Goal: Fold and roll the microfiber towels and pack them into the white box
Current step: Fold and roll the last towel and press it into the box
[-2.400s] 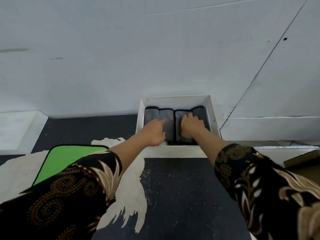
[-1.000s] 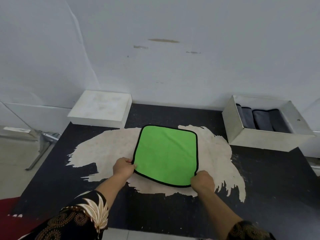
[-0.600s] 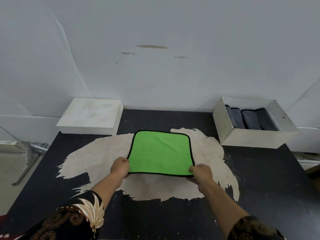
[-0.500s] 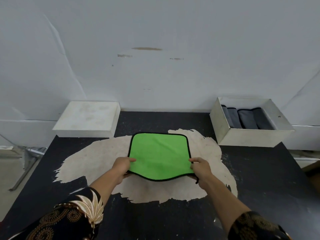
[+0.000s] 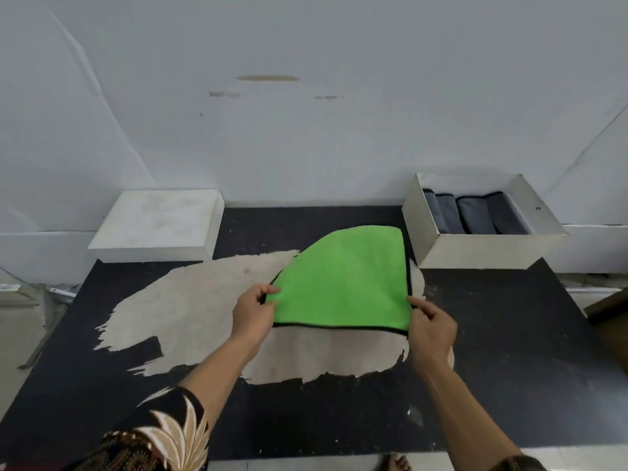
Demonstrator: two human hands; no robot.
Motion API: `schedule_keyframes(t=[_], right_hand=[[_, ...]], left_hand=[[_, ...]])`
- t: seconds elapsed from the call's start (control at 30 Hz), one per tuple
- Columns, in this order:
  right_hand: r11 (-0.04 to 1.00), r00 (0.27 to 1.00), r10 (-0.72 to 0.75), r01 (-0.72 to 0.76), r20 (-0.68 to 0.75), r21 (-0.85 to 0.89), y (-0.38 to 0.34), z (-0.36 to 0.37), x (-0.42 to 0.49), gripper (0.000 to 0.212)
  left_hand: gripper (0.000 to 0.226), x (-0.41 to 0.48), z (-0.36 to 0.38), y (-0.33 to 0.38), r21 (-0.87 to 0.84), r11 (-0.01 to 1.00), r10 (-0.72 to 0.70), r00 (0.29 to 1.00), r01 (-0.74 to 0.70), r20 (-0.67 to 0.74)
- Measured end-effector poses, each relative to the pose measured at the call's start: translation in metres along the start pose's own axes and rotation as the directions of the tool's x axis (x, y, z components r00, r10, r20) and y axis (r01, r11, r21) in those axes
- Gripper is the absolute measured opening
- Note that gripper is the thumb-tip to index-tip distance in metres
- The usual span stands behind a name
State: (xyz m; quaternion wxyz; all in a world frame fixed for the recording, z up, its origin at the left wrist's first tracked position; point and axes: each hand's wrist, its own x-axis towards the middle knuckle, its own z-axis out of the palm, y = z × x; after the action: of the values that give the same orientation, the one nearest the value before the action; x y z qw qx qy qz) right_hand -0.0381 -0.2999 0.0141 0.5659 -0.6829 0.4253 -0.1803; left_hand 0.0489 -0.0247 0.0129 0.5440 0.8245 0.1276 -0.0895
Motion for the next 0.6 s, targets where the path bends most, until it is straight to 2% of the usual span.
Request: schedule_keyframes(t=[0.07, 0.13, 0.27, 0.33, 0.4, 0.43, 0.5, 0.53, 0.6], right_hand=[[0.959, 0.992, 0.051, -0.017, 0.114, -0.282, 0.032, -0.004, -0.003, 0.030], [0.879, 0.969, 0.108, 0.011, 0.221, -0.476, 0.055, -0.005, -0.002, 0.034], [0.764, 0.959, 0.095, 0.101, 0.266, -0.637, 0.068, -0.014, -0.002, 0.035], [0.676, 0.955, 0.032, 0.198, 0.296, -0.710, 0.071, -0.021, -0.007, 0.031], [0.442, 0.906, -0.164, 0.420, 0.389, -0.793, 0.078, -0.025, -0.015, 0.025], [0.315, 0.839, -0.264, 0.541, 0.476, -0.779, 0.083, -0.026, -0.019, 0.027], [0.154, 0.666, -0.338, 0.736, 0.665, -0.659, 0.092, -0.025, -0.031, 0.037], [0.108, 0.597, -0.334, 0.793, 0.730, -0.599, 0.097, -0.024, -0.034, 0.040], [0.070, 0.549, -0.309, 0.828, 0.777, -0.557, 0.104, -0.024, -0.038, 0.038]], left_hand=[[0.041, -0.012, 0.006, -0.036, 0.137, 0.983, -0.134, 0.987, 0.121, 0.084], [0.047, -0.022, 0.010, -0.061, 0.208, 0.957, -0.233, 0.963, 0.202, 0.137], [0.045, -0.036, 0.012, -0.073, 0.283, 0.943, -0.224, 0.963, 0.175, 0.151], [0.045, -0.040, 0.009, -0.078, 0.458, 0.887, -0.146, 0.978, 0.061, 0.152], [0.049, -0.047, 0.004, -0.083, 0.661, 0.739, 0.022, 0.985, -0.133, 0.173], [0.053, -0.051, 0.002, -0.085, 0.716, 0.647, 0.136, 0.963, -0.263, 0.231], [0.063, -0.058, 0.000, -0.089, 0.711, 0.467, 0.271, 0.851, -0.525, 0.450], [0.062, -0.061, -0.001, -0.091, 0.682, 0.387, 0.284, 0.784, -0.620, 0.552], [0.053, -0.061, -0.001, -0.095, 0.644, 0.291, 0.292, 0.706, -0.708, 0.645]])
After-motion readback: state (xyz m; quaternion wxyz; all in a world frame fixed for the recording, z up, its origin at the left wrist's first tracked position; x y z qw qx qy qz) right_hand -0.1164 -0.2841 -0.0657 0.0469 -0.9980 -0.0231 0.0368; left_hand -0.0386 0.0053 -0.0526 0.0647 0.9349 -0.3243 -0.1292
